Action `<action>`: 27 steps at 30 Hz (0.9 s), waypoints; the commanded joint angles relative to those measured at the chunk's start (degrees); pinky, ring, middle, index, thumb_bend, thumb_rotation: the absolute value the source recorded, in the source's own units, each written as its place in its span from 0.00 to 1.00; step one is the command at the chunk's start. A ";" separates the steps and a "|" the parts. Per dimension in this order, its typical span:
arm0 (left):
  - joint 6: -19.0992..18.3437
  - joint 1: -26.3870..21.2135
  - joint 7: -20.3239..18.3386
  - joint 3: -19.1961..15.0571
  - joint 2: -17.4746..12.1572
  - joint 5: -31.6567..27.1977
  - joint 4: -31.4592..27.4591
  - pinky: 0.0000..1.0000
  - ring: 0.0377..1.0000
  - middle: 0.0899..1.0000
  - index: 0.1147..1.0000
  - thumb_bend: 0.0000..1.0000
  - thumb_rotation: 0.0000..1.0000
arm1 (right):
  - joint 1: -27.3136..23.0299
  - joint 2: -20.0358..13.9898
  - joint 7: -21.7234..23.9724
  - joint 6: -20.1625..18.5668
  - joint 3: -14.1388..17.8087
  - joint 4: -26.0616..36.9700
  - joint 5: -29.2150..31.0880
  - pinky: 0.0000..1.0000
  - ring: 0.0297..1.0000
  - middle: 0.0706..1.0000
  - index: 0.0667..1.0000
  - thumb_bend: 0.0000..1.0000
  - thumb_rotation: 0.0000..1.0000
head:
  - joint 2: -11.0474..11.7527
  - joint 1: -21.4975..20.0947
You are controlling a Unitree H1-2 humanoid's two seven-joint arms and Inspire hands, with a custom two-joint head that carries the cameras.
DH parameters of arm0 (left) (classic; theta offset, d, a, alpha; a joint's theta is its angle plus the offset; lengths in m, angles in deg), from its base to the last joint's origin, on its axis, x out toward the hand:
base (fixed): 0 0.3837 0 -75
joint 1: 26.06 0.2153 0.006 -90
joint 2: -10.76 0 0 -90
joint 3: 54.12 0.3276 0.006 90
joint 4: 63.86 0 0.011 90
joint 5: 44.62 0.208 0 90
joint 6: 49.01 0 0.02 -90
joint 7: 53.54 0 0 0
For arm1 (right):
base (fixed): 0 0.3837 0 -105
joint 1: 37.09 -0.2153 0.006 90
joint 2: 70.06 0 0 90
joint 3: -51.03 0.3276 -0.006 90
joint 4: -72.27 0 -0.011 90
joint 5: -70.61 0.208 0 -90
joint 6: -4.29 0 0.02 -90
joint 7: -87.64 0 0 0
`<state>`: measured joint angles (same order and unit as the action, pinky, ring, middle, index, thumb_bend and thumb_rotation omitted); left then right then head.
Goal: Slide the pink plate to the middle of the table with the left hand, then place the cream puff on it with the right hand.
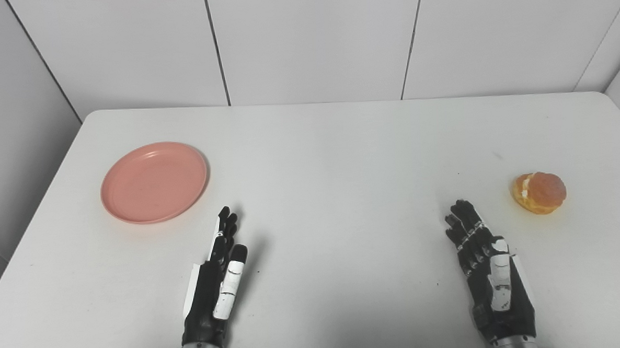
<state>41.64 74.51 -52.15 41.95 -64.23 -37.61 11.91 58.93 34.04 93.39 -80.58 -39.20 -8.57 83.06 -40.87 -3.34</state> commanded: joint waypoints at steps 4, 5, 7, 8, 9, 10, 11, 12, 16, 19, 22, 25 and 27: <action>-1.60 3.94 -1.74 1.37 -0.35 -0.34 -0.92 1.00 1.00 1.00 1.00 0.84 0.98 | 0.19 -0.60 0.07 -1.68 0.33 0.19 0.04 0.97 0.93 0.93 0.89 0.89 1.00 | -0.10 -0.05; -1.60 3.95 -1.79 1.40 -0.40 -0.41 -0.97 1.00 1.00 1.00 1.00 0.84 0.98 | 0.20 -0.59 0.06 -1.70 0.31 0.20 0.03 0.96 0.93 0.93 0.89 0.89 1.00 | -0.11 -0.07; -1.68 3.96 -1.85 1.42 -0.43 -0.59 -1.06 1.00 1.00 1.00 1.00 0.83 0.98 | 0.22 -0.57 0.02 -1.86 0.29 0.27 0.02 0.96 0.93 0.93 0.89 0.89 1.00 | -0.11 -0.07; -1.76 3.95 -1.85 1.43 -0.42 -0.68 -1.10 1.00 1.00 1.00 1.00 0.84 0.98 | 0.24 -0.58 0.01 -1.97 0.28 0.32 0.03 0.97 0.93 0.93 0.89 0.90 1.00 | -0.11 -0.07; -1.78 3.93 -1.82 1.43 -0.39 -0.82 -1.13 1.00 1.00 1.00 1.00 0.84 0.98 | 0.23 -0.59 0.01 -2.01 0.28 0.31 0.03 0.97 0.93 0.93 0.89 0.90 1.00 | -0.11 -0.07; -1.79 3.91 -1.80 1.44 -0.38 -0.93 -1.15 1.00 1.00 1.00 1.00 0.84 0.97 | 0.23 -0.60 0.02 -2.01 0.28 0.29 0.02 0.97 0.93 0.93 0.89 0.90 1.00 | -0.11 -0.07; -1.75 3.88 -1.82 1.47 -0.46 -0.96 -1.11 1.00 1.00 1.00 1.00 0.84 0.97 | 0.22 -0.61 0.07 -1.94 0.28 0.25 0.08 0.97 0.93 0.93 0.89 0.90 1.00 | -0.11 -0.07; -1.72 3.86 -1.83 1.49 -0.52 -0.97 -1.08 1.00 1.00 1.00 1.00 0.84 0.97 | 0.22 -0.63 0.11 -1.89 0.28 0.22 0.12 0.97 0.93 0.93 0.89 0.90 1.00 | -0.11 -0.07; -1.61 3.83 -1.85 1.52 -0.61 -1.05 -0.97 1.00 1.00 1.00 1.00 0.83 0.97 | 0.21 -0.66 0.10 -1.98 0.31 0.15 0.15 0.97 0.93 0.93 0.89 0.90 1.00 | -0.07 -0.06; -1.65 3.81 -1.85 1.53 -0.59 -1.12 -0.99 1.00 1.00 1.00 1.00 0.84 0.97 | 0.22 -0.75 0.16 -2.07 0.25 0.26 0.06 0.97 0.93 0.93 0.89 0.90 1.00 | -0.07 -0.06; -1.88 3.78 -1.89 1.48 -0.57 -1.30 -1.03 1.00 1.00 1.00 1.00 0.83 0.96 | 0.22 -0.68 0.08 -2.11 0.23 0.35 0.08 0.97 0.93 0.93 0.89 0.90 1.00 | -0.11 -0.11; -1.99 3.80 -1.87 1.52 -0.66 -1.04 -1.12 1.00 1.00 1.00 1.00 0.83 0.97 | 0.24 -0.67 0.11 -2.08 0.21 0.39 0.17 0.97 0.93 0.93 0.89 0.90 1.00 | -0.13 -0.20; -2.15 3.80 -1.87 1.56 -0.73 -0.81 -1.23 1.00 1.00 1.00 1.00 0.83 0.97 | 0.26 -0.65 0.04 -2.24 0.22 0.46 0.17 0.97 0.93 0.93 0.90 0.90 1.00 | -0.13 -0.20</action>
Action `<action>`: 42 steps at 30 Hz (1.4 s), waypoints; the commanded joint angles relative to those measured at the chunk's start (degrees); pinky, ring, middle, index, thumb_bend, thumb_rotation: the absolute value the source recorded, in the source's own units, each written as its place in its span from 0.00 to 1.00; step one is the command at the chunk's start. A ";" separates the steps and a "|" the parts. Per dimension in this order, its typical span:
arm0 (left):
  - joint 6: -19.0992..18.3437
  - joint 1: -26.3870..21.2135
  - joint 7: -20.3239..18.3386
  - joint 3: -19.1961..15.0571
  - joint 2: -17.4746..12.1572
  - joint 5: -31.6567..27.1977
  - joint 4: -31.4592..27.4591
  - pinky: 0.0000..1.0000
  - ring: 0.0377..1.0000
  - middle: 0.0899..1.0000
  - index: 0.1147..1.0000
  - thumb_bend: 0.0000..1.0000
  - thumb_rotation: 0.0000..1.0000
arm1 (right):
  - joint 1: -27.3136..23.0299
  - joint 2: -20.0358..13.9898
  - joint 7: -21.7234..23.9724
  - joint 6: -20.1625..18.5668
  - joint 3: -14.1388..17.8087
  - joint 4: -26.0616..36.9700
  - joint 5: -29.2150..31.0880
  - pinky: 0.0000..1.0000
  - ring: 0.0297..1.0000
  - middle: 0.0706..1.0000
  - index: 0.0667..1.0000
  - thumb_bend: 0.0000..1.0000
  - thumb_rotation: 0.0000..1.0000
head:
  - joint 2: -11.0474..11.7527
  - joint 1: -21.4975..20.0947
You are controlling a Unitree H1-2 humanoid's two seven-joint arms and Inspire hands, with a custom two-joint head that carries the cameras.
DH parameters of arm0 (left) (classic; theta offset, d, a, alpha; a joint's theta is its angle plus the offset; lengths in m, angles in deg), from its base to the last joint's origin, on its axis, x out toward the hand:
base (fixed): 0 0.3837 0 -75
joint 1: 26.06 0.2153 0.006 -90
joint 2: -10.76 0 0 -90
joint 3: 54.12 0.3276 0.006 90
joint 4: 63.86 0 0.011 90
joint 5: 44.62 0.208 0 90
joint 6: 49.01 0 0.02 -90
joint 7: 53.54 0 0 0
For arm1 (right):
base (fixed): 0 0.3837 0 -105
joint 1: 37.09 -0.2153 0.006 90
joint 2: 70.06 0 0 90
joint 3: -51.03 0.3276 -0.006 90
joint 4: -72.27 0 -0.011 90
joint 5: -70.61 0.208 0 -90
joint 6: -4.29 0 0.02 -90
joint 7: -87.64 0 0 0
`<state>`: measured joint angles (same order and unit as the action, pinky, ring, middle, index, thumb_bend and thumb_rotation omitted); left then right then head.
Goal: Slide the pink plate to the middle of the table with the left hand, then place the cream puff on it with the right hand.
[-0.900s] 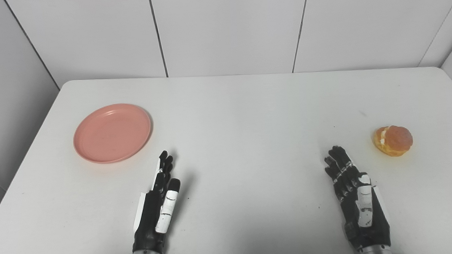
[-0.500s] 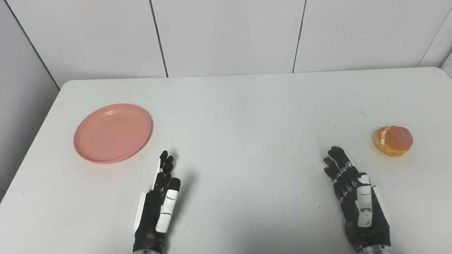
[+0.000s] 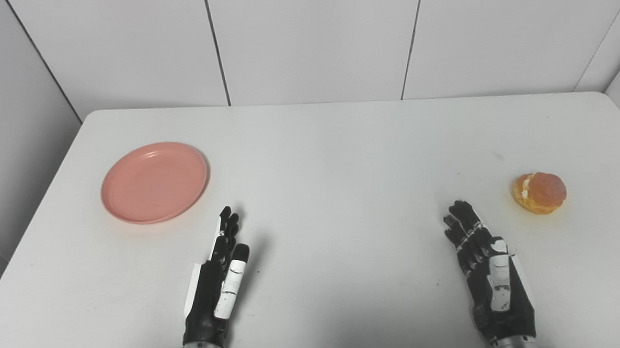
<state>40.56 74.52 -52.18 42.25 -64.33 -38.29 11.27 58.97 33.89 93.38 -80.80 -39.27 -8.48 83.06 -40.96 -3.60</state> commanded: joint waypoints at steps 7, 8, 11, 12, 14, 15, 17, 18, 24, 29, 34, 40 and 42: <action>-1.52 3.67 -1.99 1.35 -0.73 -0.21 -0.73 1.00 1.00 1.00 1.00 0.82 0.96 | 0.23 -0.42 -0.09 -2.48 0.35 0.56 0.29 0.96 0.93 0.92 0.89 0.90 1.00 | -0.08 0.08; -1.57 3.66 -2.06 1.38 -0.80 -0.21 -0.75 1.00 1.00 1.00 1.00 0.82 0.96 | 0.24 -0.39 -0.08 -2.51 0.36 0.57 0.36 0.96 0.93 0.92 0.89 0.90 1.00 | -0.11 0.05; -1.47 3.62 -2.21 1.35 -0.87 -0.46 -0.69 1.00 1.00 1.00 1.00 0.82 0.96 | 0.24 -0.34 -0.07 -2.66 0.35 0.69 0.45 0.96 0.93 0.92 0.89 0.90 1.00 | -0.11 0.05; -1.43 3.60 -2.25 1.33 -0.86 -0.55 -0.65 1.00 1.00 1.00 1.00 0.82 0.96 | 0.25 -0.35 -0.08 -2.71 0.35 0.73 0.43 0.96 0.93 0.92 0.89 0.90 1.00 | -0.11 0.05; -1.40 3.55 -2.23 1.30 -0.83 -0.53 -0.57 1.00 1.00 1.00 1.00 0.82 0.96 | 0.23 -0.37 -0.14 -2.76 0.34 0.76 0.25 0.96 0.93 0.92 0.89 0.90 1.00 | -0.09 0.09; -1.37 3.53 -2.19 1.31 -0.81 -0.44 -0.52 1.00 1.00 1.00 1.00 0.82 0.96 | 0.22 -0.40 -0.12 -2.69 0.34 0.69 0.20 0.97 0.93 0.92 0.89 0.90 1.00 | -0.03 0.15; -1.40 3.52 -2.17 1.36 -0.81 -0.30 -0.50 1.00 1.00 1.00 1.00 0.81 0.97 | 0.20 -0.45 -0.09 -2.62 0.39 0.52 0.25 0.97 0.93 0.92 0.89 0.90 1.00 | 0.04 0.23; -1.41 3.52 -2.17 1.38 -0.81 -0.26 -0.50 1.00 1.00 1.00 1.00 0.81 0.97 | 0.20 -0.46 -0.09 -2.59 0.41 0.46 0.26 0.97 0.93 0.92 0.89 0.90 1.00 | 0.04 0.23; -0.27 3.08 -1.62 2.12 0.03 0.63 1.76 1.00 1.00 1.00 1.00 0.82 0.97 | -0.12 -1.59 0.89 -0.88 0.90 -1.77 0.66 0.97 0.93 0.92 0.90 0.89 1.00 | 3.24 4.27; 1.32 2.64 -0.40 3.12 1.46 2.69 4.44 1.00 1.00 1.00 1.00 0.79 0.99 | -0.58 -2.79 2.52 0.56 2.06 -4.52 2.51 0.97 0.94 0.93 0.91 0.88 1.00 | 5.24 7.21; 2.42 2.48 1.29 4.52 2.91 4.91 5.87 1.00 0.99 1.00 1.00 0.78 1.00 | -0.84 -3.73 3.95 1.73 3.27 -7.11 3.75 0.97 0.94 0.93 0.90 0.90 1.00 | 7.62 9.93; 2.45 2.58 2.46 5.88 3.71 6.55 6.75 0.99 0.99 1.00 1.00 0.80 1.00 | -0.94 -4.65 5.43 3.79 3.90 -9.92 4.26 0.98 0.94 0.93 0.91 0.90 1.00 | 10.56 12.69; 2.94 2.45 2.79 6.15 3.86 6.59 7.39 0.98 0.99 1.00 1.00 0.79 1.00 | -1.05 -4.86 5.83 4.55 3.92 -11.04 4.27 0.98 0.94 0.93 0.91 0.90 1.00 | 11.85 13.68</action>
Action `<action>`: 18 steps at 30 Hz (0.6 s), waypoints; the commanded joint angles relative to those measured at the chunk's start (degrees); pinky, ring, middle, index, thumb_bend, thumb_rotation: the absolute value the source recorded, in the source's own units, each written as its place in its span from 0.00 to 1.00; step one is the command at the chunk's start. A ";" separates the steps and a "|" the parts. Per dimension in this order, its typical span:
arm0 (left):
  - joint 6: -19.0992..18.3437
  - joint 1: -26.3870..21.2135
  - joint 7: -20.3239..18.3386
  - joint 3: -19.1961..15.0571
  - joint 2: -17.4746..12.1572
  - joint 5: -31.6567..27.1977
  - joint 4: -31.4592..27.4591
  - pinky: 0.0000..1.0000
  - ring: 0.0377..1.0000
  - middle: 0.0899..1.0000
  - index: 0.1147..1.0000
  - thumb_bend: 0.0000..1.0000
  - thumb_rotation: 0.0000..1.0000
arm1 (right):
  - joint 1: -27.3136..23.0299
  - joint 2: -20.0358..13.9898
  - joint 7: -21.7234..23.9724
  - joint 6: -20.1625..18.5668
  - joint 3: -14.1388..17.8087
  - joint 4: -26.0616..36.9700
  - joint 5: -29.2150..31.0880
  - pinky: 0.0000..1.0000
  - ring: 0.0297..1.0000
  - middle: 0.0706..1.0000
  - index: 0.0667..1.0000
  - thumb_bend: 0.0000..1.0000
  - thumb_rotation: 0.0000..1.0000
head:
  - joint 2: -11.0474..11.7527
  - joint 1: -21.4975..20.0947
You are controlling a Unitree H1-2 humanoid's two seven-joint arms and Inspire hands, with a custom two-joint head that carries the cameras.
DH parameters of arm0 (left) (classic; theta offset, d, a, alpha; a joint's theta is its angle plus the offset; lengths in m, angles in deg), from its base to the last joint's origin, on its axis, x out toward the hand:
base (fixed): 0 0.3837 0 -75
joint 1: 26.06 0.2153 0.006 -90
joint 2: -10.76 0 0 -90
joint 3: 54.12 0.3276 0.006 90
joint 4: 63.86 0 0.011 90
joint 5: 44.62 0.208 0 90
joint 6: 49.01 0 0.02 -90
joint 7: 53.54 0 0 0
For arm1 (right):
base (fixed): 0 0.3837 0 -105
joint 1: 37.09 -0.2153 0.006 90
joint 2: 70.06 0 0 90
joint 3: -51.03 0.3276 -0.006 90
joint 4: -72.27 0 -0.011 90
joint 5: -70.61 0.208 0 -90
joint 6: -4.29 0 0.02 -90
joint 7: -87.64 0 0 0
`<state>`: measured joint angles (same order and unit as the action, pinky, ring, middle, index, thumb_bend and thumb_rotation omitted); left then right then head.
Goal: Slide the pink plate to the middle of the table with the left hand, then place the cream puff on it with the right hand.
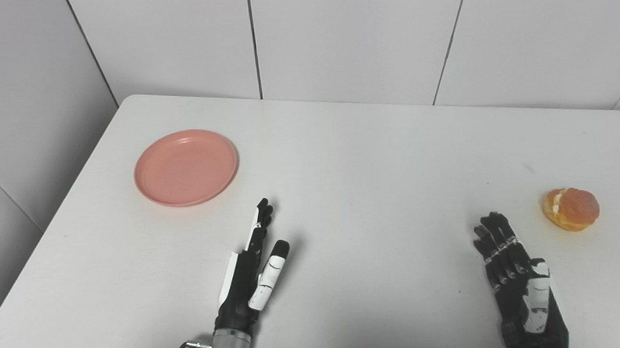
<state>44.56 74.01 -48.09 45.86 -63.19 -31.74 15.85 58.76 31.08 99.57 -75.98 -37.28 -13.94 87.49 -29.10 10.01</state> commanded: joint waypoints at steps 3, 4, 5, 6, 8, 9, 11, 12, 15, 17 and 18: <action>-0.28 2.74 -0.66 2.84 2.89 -0.05 3.76 0.98 0.98 1.00 1.00 0.74 1.00 | -1.19 -2.23 0.58 1.02 2.04 -7.46 0.43 1.00 0.96 0.94 0.92 0.89 1.00 | 1.10 0.74; 0.21 2.63 -0.45 2.93 2.90 -0.10 4.28 0.98 0.98 1.00 1.00 0.73 1.00 | -1.35 -2.26 0.88 1.51 2.08 -8.17 0.58 1.00 0.96 0.94 0.91 0.89 1.00 | 2.08 1.16; 0.57 2.55 -0.32 3.00 2.90 -0.15 4.65 0.97 0.98 1.00 1.00 0.71 0.99 | -1.46 -2.27 1.11 1.88 2.13 -8.67 0.67 1.00 0.96 0.95 0.92 0.88 1.00 | 2.08 1.16; 0.89 2.49 -0.21 3.02 2.92 -0.17 5.02 0.97 0.98 1.00 1.00 0.70 0.98 | -1.55 -2.27 1.31 2.23 2.17 -9.14 0.74 1.00 0.96 0.95 0.92 0.88 1.00 | 2.74 1.40; 1.55 2.36 0.04 3.03 2.92 -0.05 5.86 0.97 0.98 1.00 1.00 0.69 0.98 | -1.75 -2.29 1.72 3.04 2.24 -10.23 0.74 1.00 0.96 0.95 0.93 0.89 1.00 | 3.97 1.72; 1.79 2.31 0.15 3.04 2.90 0.05 6.18 0.97 0.97 1.00 1.00 0.69 0.98 | -1.82 -2.26 1.88 3.37 2.29 -10.64 0.75 1.00 0.96 0.95 0.93 0.88 1.00 | 3.97 1.72; 2.27 2.15 0.25 2.94 2.81 -0.02 7.05 0.97 0.97 1.00 1.00 0.69 0.98 | -2.01 -2.21 2.19 4.07 2.32 -11.72 0.64 1.00 0.96 0.96 0.93 0.88 1.00 | 5.23 1.79; 2.45 2.10 0.23 2.87 2.78 -0.13 7.34 0.97 0.97 1.00 1.00 0.68 0.98 | -2.08 -2.19 2.32 4.34 2.33 -12.12 0.58 1.00 0.97 0.96 0.94 0.88 1.00 | 5.34 1.80; 3.23 1.88 0.35 2.69 2.59 -0.27 8.29 0.96 0.96 1.00 1.00 0.68 0.97 | -2.22 -2.02 2.49 5.19 2.34 -13.01 0.19 1.00 0.96 0.95 0.94 0.88 1.00 | 6.42 1.57; 3.57 1.74 0.42 2.62 2.49 -0.44 8.81 0.96 0.96 1.00 1.00 0.67 0.97 | -2.31 -1.99 2.70 5.90 2.22 -13.54 -0.05 1.00 0.96 0.95 0.94 0.88 1.00 | 6.96 1.40; 3.71 1.69 0.40 2.55 2.47 -0.59 9.03 0.95 0.95 1.00 1.00 0.67 0.96 | -2.36 -2.01 2.79 6.25 2.14 -13.82 -0.16 1.00 0.96 0.95 0.94 0.88 1.00 | 7.06 1.37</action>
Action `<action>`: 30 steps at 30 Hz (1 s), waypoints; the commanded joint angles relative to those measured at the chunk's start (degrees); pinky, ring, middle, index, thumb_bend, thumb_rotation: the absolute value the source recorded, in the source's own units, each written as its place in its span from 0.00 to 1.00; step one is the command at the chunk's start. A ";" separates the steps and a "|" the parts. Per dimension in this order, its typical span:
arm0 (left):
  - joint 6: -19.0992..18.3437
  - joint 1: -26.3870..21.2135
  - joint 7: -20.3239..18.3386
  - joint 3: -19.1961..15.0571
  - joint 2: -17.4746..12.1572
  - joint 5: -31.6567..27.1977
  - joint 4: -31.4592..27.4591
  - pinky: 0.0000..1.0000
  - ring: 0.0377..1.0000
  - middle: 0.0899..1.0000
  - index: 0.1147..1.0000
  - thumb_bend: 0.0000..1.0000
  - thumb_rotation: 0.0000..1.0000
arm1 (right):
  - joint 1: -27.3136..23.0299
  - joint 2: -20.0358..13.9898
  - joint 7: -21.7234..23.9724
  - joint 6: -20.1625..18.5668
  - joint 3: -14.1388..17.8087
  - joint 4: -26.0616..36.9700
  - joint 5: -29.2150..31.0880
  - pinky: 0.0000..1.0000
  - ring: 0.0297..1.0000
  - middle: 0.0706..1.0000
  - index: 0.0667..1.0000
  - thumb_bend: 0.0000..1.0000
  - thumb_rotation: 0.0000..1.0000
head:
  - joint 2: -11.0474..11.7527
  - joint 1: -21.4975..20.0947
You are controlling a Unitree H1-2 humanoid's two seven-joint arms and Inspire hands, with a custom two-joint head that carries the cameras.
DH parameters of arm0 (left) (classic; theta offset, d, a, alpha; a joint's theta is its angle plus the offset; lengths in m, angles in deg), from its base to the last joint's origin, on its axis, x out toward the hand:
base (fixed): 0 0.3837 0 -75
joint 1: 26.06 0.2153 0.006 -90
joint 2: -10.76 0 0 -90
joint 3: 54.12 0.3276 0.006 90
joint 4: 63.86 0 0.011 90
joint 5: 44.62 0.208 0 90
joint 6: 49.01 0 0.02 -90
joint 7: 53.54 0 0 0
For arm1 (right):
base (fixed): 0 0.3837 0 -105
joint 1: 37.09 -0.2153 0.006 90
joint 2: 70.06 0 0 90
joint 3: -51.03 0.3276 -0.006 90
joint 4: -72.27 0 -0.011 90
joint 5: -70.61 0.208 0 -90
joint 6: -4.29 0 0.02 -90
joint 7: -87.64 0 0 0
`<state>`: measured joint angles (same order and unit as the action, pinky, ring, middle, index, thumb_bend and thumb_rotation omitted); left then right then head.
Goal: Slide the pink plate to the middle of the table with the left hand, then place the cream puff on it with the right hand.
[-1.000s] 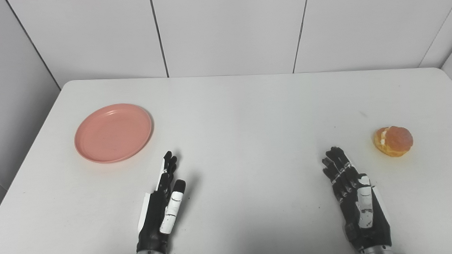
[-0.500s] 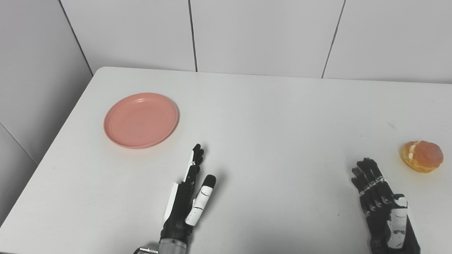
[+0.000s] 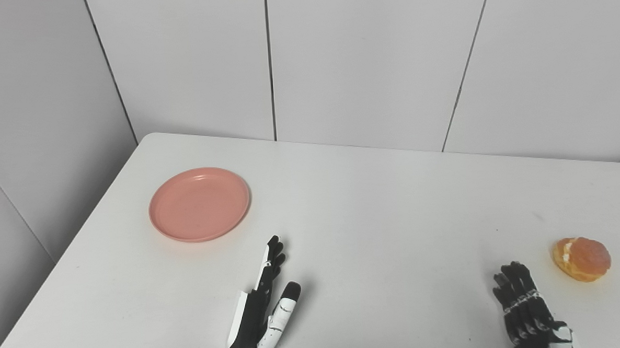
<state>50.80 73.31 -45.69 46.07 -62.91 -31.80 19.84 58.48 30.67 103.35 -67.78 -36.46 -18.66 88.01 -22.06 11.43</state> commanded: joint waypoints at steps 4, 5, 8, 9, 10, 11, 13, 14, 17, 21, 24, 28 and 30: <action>-1.99 1.99 -2.12 1.98 2.13 -0.84 6.39 0.93 0.95 1.00 1.00 0.69 0.96 | -2.44 -1.62 -0.84 -0.74 1.03 -10.52 -1.13 1.00 0.95 0.94 0.93 0.88 1.00 | 1.54 -0.15; -1.93 1.93 -2.14 1.94 2.12 -0.82 6.58 0.93 0.95 1.00 1.00 0.69 0.96 | -2.51 -1.62 -0.81 -0.58 1.00 -10.75 -1.14 1.00 0.95 0.94 0.93 0.88 1.00 | 1.54 -0.15; -1.85 1.63 -2.04 1.78 2.15 -0.67 7.31 0.91 0.95 1.00 1.00 0.70 0.96 | -2.87 -1.73 -0.42 0.12 0.86 -11.75 -0.98 1.00 0.96 0.94 0.93 0.89 1.00 | 2.30 0.06; -1.80 1.56 -2.05 1.72 2.19 -0.81 7.49 0.91 0.95 1.00 1.00 0.71 0.96 | -2.98 -1.73 -0.33 0.34 0.86 -12.04 -0.90 1.00 0.95 0.94 0.92 0.90 1.00 | 2.30 0.06; -1.67 1.46 -2.09 1.62 2.22 -1.06 7.73 0.91 0.95 1.00 1.00 0.71 0.96 | -3.10 -1.71 -0.27 0.56 0.85 -12.34 -0.92 1.00 0.95 0.94 0.92 0.90 1.00 | 2.52 0.08; -1.43 1.35 -2.08 1.52 2.24 -1.26 8.05 0.90 0.94 1.00 1.00 0.71 0.95 | -3.18 -1.68 -0.27 0.70 0.85 -12.53 -0.98 1.00 0.95 0.94 0.93 0.90 1.00 | 2.52 0.11; -1.06 1.19 -2.26 1.23 2.18 -1.97 8.41 0.89 0.94 1.00 1.00 0.72 0.95 | -3.34 -1.55 -0.32 1.02 0.80 -12.87 -1.15 1.00 0.96 0.94 0.93 0.90 1.00 | 2.50 0.09; -0.68 1.18 -2.50 1.05 2.13 -2.67 8.26 0.89 0.94 0.99 1.00 0.73 0.95 | -3.38 -1.49 -0.40 1.10 0.76 -12.92 -1.29 1.00 0.96 0.94 0.93 0.90 1.00 | 2.45 -0.01; -0.64 1.28 -3.41 0.12 2.26 -6.85 6.12 0.91 0.96 1.00 1.00 0.70 0.93 | -3.36 -1.49 -0.50 0.87 0.70 -12.75 -1.41 1.00 0.96 0.94 0.92 0.90 1.00 | 2.04 -0.36; -2.95 1.53 -3.60 -1.43 2.70 -14.17 1.59 0.96 0.99 1.00 1.00 0.73 0.92 | -3.35 -1.64 -0.56 -0.04 0.81 -12.56 -0.96 1.00 0.95 0.93 0.92 0.90 1.00 | 1.77 -0.08; -3.06 0.98 -3.41 -2.16 2.57 -17.24 -1.10 0.93 0.94 0.93 0.95 0.76 0.89 | -3.40 -1.85 -0.46 -0.43 0.77 -12.62 -0.82 1.00 0.94 0.92 0.92 0.92 1.00 | 1.66 0.08; -2.97 -2.14 -3.50 -3.43 1.50 -18.22 -4.43 0.86 0.87 0.87 0.90 0.76 0.90 | -3.51 -1.96 -0.30 -0.39 0.61 -13.10 -0.87 1.00 0.95 0.93 0.92 0.91 1.00 | 1.47 0.27; -3.85 -3.80 -3.70 -4.15 0.82 -18.69 -5.79 0.85 0.85 0.85 0.87 0.80 0.91 | -3.58 -1.92 -0.25 -0.29 0.48 -13.29 -0.91 1.00 0.95 0.93 0.92 0.90 1.00 | 1.25 0.35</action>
<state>47.86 72.03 -48.21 42.55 -62.23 -49.67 17.07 57.87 30.57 104.39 -62.71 -37.01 -21.34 87.51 -20.57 11.78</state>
